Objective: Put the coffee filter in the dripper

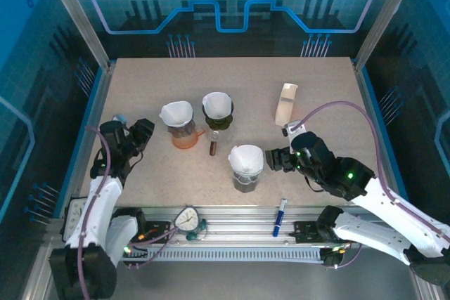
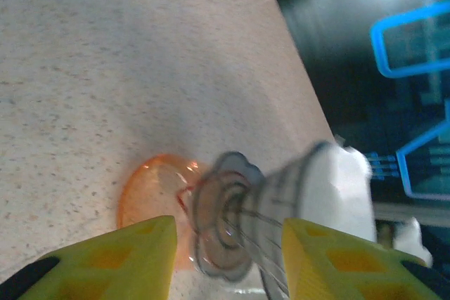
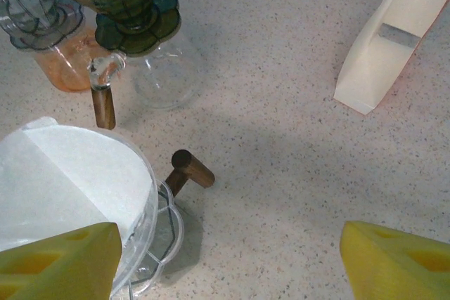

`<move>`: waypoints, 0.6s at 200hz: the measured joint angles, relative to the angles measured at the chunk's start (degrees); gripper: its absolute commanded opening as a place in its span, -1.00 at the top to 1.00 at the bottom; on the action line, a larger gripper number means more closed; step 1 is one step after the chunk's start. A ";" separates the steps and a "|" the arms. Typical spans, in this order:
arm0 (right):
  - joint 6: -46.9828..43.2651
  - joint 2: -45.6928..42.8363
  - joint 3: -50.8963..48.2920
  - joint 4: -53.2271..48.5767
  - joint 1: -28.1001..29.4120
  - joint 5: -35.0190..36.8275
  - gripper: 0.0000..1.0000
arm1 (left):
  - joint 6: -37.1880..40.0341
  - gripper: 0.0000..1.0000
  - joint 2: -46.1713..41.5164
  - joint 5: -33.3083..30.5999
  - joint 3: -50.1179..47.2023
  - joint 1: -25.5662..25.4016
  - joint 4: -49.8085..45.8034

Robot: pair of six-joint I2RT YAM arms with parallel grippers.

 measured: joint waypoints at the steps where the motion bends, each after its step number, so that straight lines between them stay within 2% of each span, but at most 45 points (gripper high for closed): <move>1: -0.02 0.00 -0.07 0.00 0.00 0.00 -0.64 | -0.07 0.09 0.20 0.04 -0.07 0.09 0.15; 86: -0.72 -0.15 -0.55 0.11 0.00 -0.48 -0.65 | -5.18 0.03 31.34 2.47 1.95 1.09 23.02; 120: -1.07 -0.22 -0.55 0.13 -0.20 -0.68 -0.66 | -7.74 0.18 41.48 3.96 4.42 0.94 30.18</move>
